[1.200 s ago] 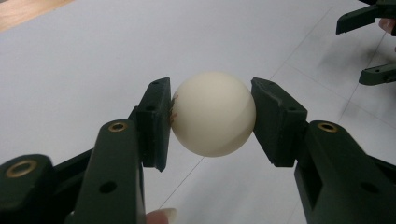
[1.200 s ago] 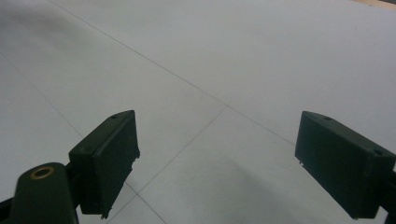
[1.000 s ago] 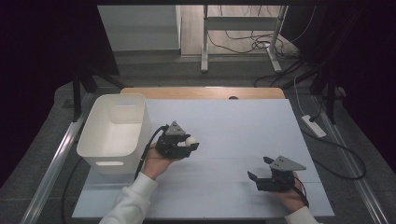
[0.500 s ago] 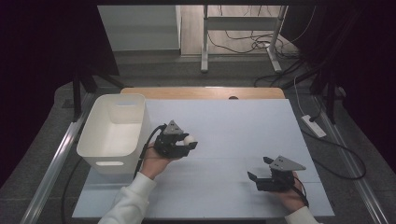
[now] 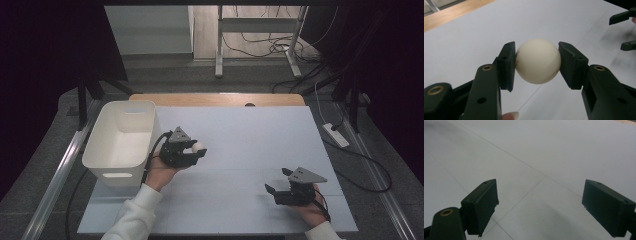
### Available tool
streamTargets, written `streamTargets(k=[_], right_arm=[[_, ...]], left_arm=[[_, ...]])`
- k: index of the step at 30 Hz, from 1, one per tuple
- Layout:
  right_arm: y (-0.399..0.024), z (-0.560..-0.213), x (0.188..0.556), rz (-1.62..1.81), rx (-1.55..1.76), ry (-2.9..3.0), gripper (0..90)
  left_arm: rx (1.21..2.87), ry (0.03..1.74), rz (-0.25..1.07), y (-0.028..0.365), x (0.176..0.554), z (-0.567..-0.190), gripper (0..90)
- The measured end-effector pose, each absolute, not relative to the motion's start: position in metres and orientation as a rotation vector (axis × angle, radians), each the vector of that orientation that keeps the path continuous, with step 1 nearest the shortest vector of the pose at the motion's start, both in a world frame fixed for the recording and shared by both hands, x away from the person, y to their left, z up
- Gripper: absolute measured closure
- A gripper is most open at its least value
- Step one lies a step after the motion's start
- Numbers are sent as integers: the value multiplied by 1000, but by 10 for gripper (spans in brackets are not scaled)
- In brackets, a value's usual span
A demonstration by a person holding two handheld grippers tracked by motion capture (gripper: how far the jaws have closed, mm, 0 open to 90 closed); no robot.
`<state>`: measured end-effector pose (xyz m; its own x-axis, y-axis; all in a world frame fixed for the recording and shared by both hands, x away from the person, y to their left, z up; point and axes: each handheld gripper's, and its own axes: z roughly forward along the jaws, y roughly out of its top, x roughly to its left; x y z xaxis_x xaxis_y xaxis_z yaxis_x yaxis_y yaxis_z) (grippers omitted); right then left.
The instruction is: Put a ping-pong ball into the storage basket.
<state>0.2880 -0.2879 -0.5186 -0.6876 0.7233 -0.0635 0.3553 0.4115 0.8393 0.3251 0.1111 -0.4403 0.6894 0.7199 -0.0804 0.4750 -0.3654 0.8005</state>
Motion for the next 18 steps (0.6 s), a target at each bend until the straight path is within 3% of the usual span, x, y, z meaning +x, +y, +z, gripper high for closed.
streamTargets(k=[18], right_arm=[[-288,-519,288,1190,920,2253,134]], left_arm=[[1974,941,394,129,322,-430,505]])
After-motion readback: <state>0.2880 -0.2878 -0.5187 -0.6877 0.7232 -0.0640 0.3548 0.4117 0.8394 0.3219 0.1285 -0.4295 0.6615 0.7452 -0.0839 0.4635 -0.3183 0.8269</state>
